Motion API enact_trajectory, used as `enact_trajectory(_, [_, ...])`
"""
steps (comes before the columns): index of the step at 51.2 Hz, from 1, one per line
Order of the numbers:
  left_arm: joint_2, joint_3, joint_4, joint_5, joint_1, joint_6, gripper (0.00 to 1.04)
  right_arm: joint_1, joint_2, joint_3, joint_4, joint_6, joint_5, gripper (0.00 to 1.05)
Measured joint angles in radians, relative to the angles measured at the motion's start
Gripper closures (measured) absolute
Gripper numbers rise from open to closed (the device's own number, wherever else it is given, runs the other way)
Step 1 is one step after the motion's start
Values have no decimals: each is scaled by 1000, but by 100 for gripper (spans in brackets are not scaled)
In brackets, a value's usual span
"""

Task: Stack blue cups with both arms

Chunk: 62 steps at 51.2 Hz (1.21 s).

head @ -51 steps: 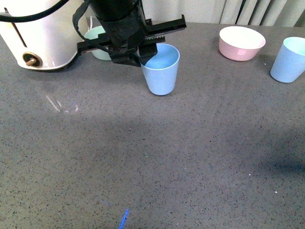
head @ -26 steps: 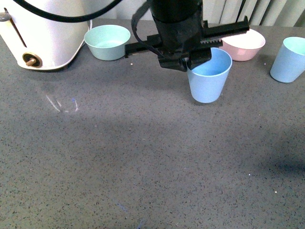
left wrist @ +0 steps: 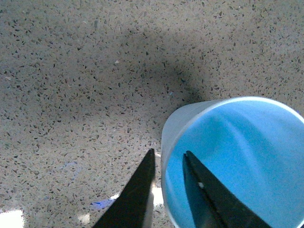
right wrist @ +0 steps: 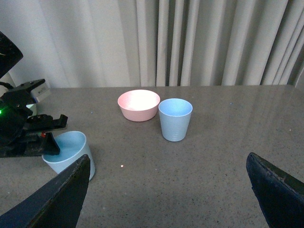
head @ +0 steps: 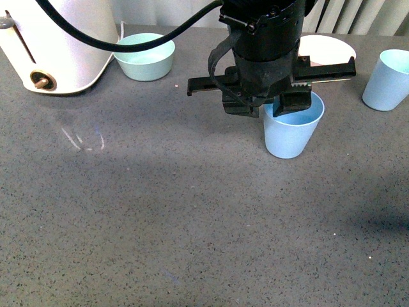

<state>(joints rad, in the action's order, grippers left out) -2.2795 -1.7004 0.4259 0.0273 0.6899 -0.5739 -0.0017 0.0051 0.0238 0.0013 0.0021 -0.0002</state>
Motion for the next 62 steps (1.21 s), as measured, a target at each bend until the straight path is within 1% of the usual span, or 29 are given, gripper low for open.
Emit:
enact_trajectory(1, [0, 0, 0, 0, 0, 0, 79, 0, 0, 0, 0, 0, 0, 9])
enact_trajectory(4, [0, -1, 0, -1, 2, 1, 69, 0, 0, 0, 0, 0, 0, 9])
enact_trajectory(8, [2, -1, -1, 0, 4, 1, 53, 0, 0, 0, 0, 0, 0, 9])
enact_trajectory(14, [14, 1, -9, -1, 6, 0, 37, 0, 0, 0, 0, 0, 0, 9])
enact_trajectory(18, [31, 8, -17, -2, 7, 0, 28, 0, 0, 0, 0, 0, 0, 9])
enact_trajectory(24, [108, 56, -56, -7, 6, -6, 8, 0, 0, 0, 0, 0, 0, 9])
enact_trajectory(28, [173, 110, -101, -8, -1, -20, 10, 0, 0, 0, 0, 0, 0, 9])
enact_trajectory(34, [294, 236, -203, -19, -34, -48, 9, 0, 0, 0, 0, 0, 0, 9])
enact_trajectory(35, [303, 251, -222, 0, -36, -43, 9, 0, 0, 0, 0, 0, 0, 9])
enact_trajectory(37, [348, 352, -417, 150, -46, 29, 16, 0, 0, 0, 0, 0, 0, 9])
enact_trajectory(38, [359, 380, -473, 192, -48, 52, 17, 0, 0, 0, 0, 0, 0, 9])
enact_trajectory(39, [385, 440, -585, 270, -58, 116, 21, 0, 0, 0, 0, 0, -1, 9])
enact_trajectory(41, [446, 574, -807, 382, -88, 225, 28, 0, 0, 0, 0, 0, -2, 9])
enact_trajectory(43, [514, 704, -996, 439, -127, 323, 35, 0, 0, 0, 0, 0, 0, 9])
enact_trajectory(46, [619, 870, -1202, 444, -195, 420, 46, 0, 0, 0, 0, 0, 1, 9])
enact_trajectory(47, [668, 937, -1272, 443, -224, 454, 51, 0, 0, 0, 0, 0, 1, 9])
enact_trajectory(49, [739, 1033, -1344, 415, -262, 492, 60, 0, 0, 0, 0, 0, 0, 9])
enact_trajectory(51, [785, 1100, -1366, 389, -282, 512, 67, 0, 0, 0, 0, 0, -1, 9])
enact_trajectory(54, [849, 1216, -1381, 338, -320, 538, 81, 0, 0, 0, 0, 0, -3, 9])
enact_trajectory(56, [883, 1274, -1383, 312, -345, 546, 90, 0, 0, 0, 0, 0, -3, 9])
enact_trajectory(59, [927, 1328, -1384, 282, -372, 552, 101, 0, 0, 0, 0, 0, -2, 9])
enact_trajectory(60, [944, 1343, -1384, 270, -381, 551, 103, 0, 0, 0, 0, 0, -1, 9])
enact_trajectory(62, [968, 1365, -1384, 254, -393, 556, 103, 0, 0, 0, 0, 0, 0, 9])
